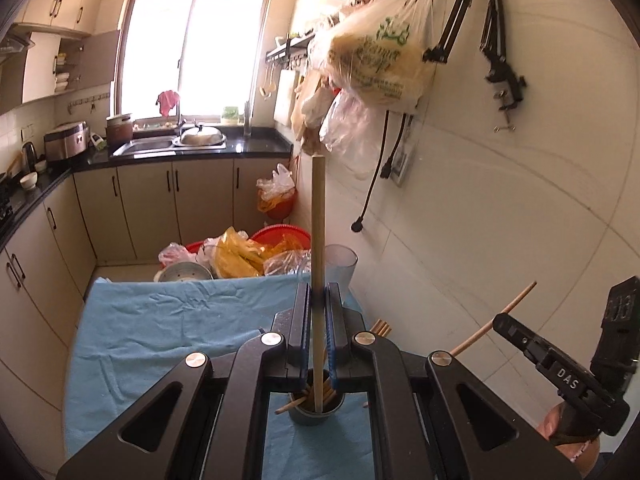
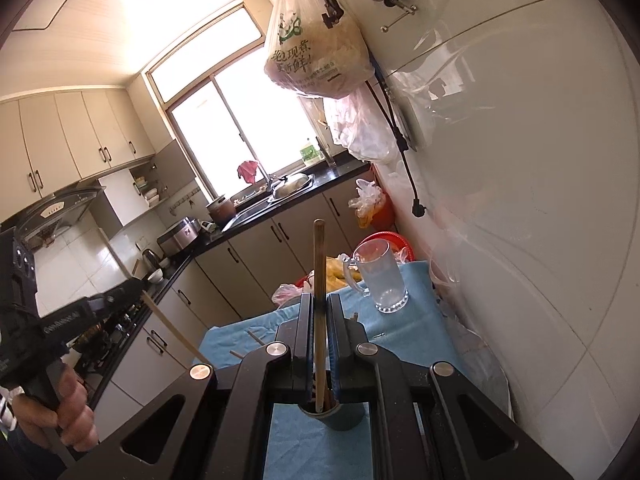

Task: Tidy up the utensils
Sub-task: 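Carry the left tool's chopstick over the black cup while the right tool carries its own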

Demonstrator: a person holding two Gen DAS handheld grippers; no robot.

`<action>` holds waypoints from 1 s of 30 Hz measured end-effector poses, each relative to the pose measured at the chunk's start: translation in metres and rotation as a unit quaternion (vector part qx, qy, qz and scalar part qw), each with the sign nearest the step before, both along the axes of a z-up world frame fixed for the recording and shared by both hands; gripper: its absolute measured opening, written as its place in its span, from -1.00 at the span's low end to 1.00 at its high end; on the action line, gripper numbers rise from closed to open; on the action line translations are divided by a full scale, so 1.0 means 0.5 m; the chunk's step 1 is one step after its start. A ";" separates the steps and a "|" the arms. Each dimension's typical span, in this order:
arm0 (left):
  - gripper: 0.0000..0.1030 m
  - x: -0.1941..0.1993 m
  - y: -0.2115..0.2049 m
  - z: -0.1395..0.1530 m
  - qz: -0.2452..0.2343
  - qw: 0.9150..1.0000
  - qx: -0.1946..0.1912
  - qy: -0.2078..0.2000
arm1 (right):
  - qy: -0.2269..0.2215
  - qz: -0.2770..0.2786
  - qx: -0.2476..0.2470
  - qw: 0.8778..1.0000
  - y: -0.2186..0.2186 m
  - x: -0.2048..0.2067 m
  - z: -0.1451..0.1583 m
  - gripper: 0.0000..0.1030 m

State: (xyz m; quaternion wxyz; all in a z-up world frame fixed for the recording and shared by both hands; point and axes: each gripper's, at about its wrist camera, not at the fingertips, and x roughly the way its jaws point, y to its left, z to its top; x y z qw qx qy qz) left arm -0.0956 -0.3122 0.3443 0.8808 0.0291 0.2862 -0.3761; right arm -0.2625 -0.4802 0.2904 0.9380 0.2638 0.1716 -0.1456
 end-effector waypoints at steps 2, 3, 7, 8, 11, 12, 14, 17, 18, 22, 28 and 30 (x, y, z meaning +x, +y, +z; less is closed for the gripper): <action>-0.87 0.009 -0.017 -0.019 0.007 1.000 0.008 0.003 | 0.000 0.003 0.000 1.000 -0.002 0.013 -0.004 -0.87; -0.87 0.015 -0.027 -0.032 0.008 1.000 0.010 0.008 | 0.003 0.003 -0.001 1.000 -0.004 0.020 -0.008 -0.87; -0.87 0.027 -0.054 -0.073 0.013 1.000 0.023 0.014 | 0.013 0.006 0.001 1.000 -0.013 0.054 -0.026 -0.87; -0.87 0.031 -0.059 -0.079 0.015 0.999 0.026 0.015 | 0.018 0.008 0.000 1.000 -0.014 0.064 -0.032 -0.87; -0.87 0.044 -0.073 -0.109 0.021 0.999 0.035 0.024 | 0.028 0.011 0.001 1.000 -0.019 0.091 -0.052 -0.87; -0.87 0.048 -0.075 -0.117 0.023 0.999 0.037 0.026 | 0.031 0.011 0.001 0.999 -0.020 0.100 -0.058 -0.87; -0.87 0.057 -0.082 -0.132 0.025 0.998 0.040 0.030 | 0.036 0.013 -0.002 0.999 -0.021 0.117 -0.071 -0.87; -0.87 0.065 -0.089 -0.149 0.029 0.998 0.047 0.033 | 0.047 0.014 -0.005 0.999 -0.023 0.138 -0.087 -0.87; -0.87 0.069 -0.091 -0.156 0.030 0.998 0.049 0.034 | 0.050 0.016 -0.005 0.999 -0.023 0.144 -0.093 -0.87; -0.87 0.079 -0.096 -0.182 0.031 0.997 0.062 0.040 | 0.067 0.023 -0.009 0.997 -0.018 0.168 -0.120 -0.87; -0.87 0.093 -0.097 -0.208 0.033 0.996 0.074 0.047 | 0.088 0.034 -0.005 0.995 -0.014 0.189 -0.154 -0.87; -0.87 0.096 -0.098 -0.212 0.031 0.995 0.076 0.049 | 0.095 0.036 -0.002 0.995 -0.014 0.193 -0.164 -0.87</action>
